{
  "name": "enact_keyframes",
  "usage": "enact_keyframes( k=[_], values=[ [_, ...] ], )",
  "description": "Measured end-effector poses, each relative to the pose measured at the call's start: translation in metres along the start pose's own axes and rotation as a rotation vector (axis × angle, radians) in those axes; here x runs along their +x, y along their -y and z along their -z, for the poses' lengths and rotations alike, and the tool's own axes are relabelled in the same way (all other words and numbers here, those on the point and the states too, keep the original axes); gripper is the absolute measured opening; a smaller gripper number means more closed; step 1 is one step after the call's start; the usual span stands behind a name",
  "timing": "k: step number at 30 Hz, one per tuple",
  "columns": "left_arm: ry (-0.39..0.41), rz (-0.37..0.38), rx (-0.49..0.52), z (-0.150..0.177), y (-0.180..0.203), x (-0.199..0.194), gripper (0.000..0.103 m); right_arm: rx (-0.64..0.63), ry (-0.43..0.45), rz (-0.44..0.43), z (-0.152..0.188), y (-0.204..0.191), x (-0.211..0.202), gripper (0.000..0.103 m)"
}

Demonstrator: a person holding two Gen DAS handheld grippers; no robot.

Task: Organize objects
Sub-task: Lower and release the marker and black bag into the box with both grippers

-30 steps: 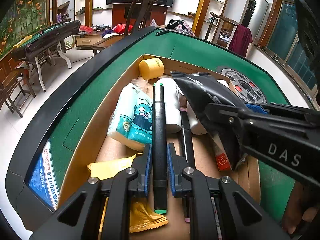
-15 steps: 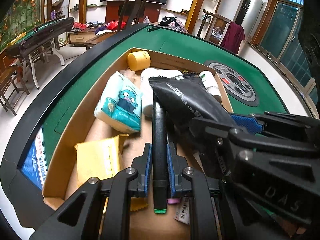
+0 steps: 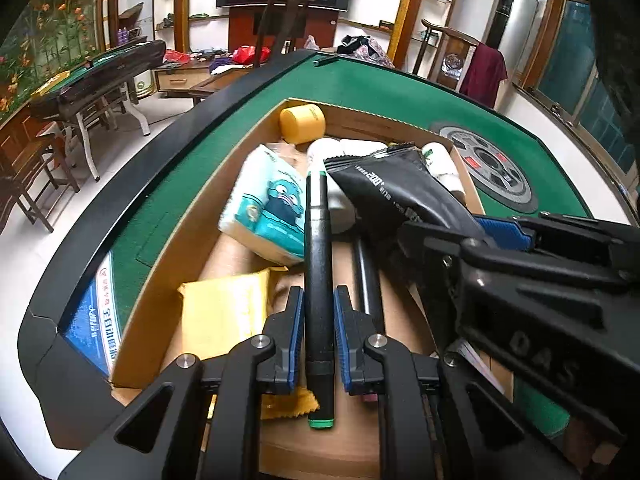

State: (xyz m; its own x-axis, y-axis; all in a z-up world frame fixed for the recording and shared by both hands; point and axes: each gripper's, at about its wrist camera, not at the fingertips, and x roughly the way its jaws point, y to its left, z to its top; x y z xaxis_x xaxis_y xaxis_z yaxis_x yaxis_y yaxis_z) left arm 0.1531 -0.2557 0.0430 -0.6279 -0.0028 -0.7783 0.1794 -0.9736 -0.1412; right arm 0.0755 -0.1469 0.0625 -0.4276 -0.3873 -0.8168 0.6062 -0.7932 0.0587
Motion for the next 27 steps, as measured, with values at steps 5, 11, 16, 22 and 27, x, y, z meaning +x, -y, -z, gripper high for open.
enact_keyframes(
  k=[5,11,16,22,27],
  values=[
    [0.031,-0.021,-0.004,-0.003,-0.005,-0.007,0.015,-0.013,-0.007,0.022,-0.010,-0.003,0.012,0.034],
    [0.051,-0.020,-0.003,-0.006,-0.006,-0.014,0.023,0.004,-0.011,-0.007,-0.010,-0.001,0.013,0.039],
    [0.078,-0.030,0.006,-0.007,-0.001,-0.021,0.034,0.031,0.028,-0.036,-0.012,0.003,-0.004,0.045],
    [0.110,-0.039,0.016,-0.007,0.004,-0.036,0.039,0.049,0.061,-0.057,-0.009,0.005,-0.023,0.053],
    [0.151,-0.047,0.035,-0.007,0.013,-0.052,0.046,0.064,0.077,-0.075,0.001,0.007,-0.037,0.058]
  ],
)
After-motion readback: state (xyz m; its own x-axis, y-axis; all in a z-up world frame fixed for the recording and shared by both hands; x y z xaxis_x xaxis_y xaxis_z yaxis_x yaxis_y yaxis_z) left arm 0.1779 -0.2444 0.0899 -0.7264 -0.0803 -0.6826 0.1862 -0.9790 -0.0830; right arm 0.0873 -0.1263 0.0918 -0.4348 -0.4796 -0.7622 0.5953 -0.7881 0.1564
